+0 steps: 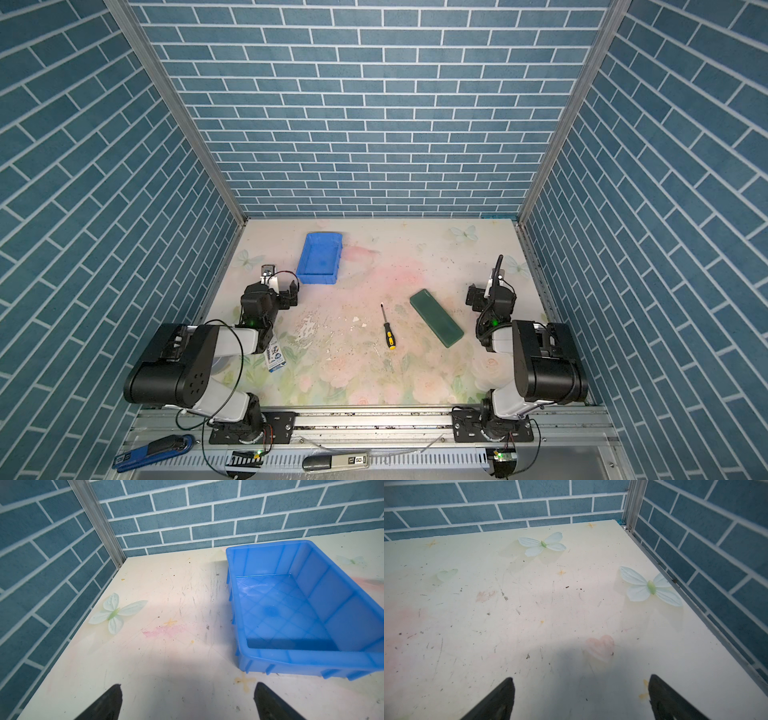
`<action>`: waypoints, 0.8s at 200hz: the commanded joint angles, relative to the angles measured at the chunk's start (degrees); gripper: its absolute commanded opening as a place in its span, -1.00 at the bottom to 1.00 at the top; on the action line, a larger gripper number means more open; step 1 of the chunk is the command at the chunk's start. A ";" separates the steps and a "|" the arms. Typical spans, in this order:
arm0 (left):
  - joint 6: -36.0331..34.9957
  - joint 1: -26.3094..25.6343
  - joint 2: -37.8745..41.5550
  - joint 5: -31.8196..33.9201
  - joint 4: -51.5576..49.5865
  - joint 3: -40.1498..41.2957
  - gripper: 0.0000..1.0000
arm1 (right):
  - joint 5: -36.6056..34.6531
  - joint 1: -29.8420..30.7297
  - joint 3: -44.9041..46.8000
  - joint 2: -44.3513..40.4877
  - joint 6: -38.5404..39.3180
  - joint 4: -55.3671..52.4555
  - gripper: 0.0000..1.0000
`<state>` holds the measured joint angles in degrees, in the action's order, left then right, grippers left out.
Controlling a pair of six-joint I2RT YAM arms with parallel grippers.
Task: Put the screwdriver in the bin
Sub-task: Pick up the screwdriver from the center of the table.
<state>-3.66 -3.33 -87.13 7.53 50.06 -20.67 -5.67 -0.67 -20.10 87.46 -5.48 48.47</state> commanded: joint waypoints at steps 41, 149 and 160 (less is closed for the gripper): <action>0.01 0.34 -0.58 1.48 4.50 1.07 0.99 | -1.27 -0.19 -1.68 0.50 2.75 2.24 0.98; 3.84 -12.04 25.44 19.01 -25.31 -3.28 0.99 | 3.95 1.78 -0.39 -20.50 4.51 -12.36 0.98; 4.48 -14.49 26.94 20.21 -29.20 -4.81 0.99 | 5.01 2.91 -1.76 -23.19 4.79 -16.89 0.98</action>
<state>-1.78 -13.34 -63.09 22.22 34.85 -22.22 -3.68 0.27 -18.11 68.97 -3.70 42.78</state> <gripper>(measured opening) 0.996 0.992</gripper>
